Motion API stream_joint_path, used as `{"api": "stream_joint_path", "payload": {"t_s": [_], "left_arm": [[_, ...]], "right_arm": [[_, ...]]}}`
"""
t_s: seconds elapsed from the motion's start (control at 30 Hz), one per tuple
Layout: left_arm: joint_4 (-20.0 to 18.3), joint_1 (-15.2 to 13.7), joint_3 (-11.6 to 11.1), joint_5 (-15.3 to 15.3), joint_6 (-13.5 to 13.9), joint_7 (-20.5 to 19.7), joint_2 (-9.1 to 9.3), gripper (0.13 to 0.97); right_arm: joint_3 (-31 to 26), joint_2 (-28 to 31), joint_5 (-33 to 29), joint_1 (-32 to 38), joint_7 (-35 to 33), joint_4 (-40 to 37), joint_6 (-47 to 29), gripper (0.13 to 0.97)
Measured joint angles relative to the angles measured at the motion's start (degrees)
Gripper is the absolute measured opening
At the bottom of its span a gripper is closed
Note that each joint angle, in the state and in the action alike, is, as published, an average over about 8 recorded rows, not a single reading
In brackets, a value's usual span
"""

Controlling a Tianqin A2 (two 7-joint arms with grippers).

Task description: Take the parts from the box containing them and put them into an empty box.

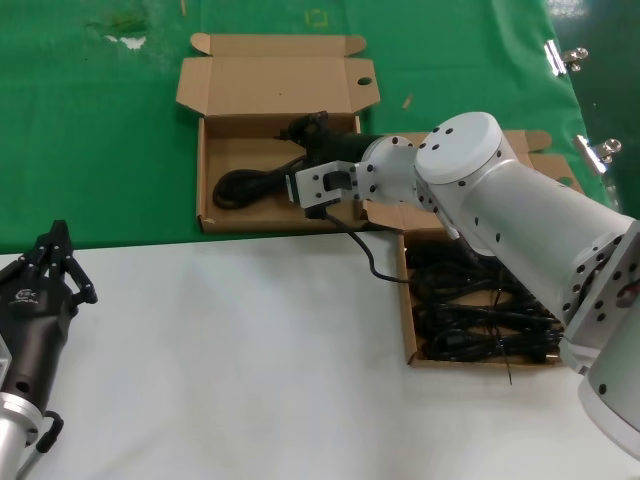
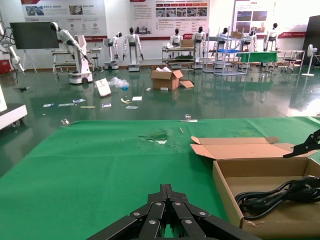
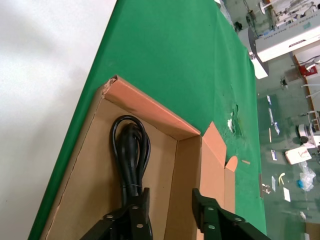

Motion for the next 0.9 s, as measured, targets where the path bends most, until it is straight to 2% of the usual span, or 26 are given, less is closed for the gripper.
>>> {"api": "stream_joint_path", "payload": {"t_s": [0.17, 0.3, 0.57, 0.6, 0.87, 0.9], "left_arm": [[0.00, 0.00, 0.00, 0.00, 0.00, 0.00, 0.00, 0.140], [0.00, 0.00, 0.00, 0.00, 0.00, 0.00, 0.00, 0.140], [0.00, 0.00, 0.00, 0.00, 0.00, 0.00, 0.00, 0.140], [0.00, 0.00, 0.00, 0.00, 0.00, 0.00, 0.00, 0.140], [0.00, 0.00, 0.00, 0.00, 0.00, 0.00, 0.00, 0.140], [0.00, 0.00, 0.00, 0.00, 0.00, 0.00, 0.00, 0.140]], "right_arm": [[0.00, 0.00, 0.84, 0.09, -0.81, -0.29, -0.14, 0.366], [0.00, 0.00, 2.43, 0.30, -1.41, -0.60, -0.49, 0.366], [0.35, 0.00, 8.27, 1.10, -3.48, -1.73, -1.91, 0.551], [0.66, 0.00, 8.98, 1.25, -3.94, -1.99, -2.19, 0.551], [8.36, 0.23, 9.48, 2.52, -8.36, -5.47, -5.85, 0.751], [9.83, 0.42, 9.01, 2.64, -8.88, -5.93, -6.46, 0.751]]}}
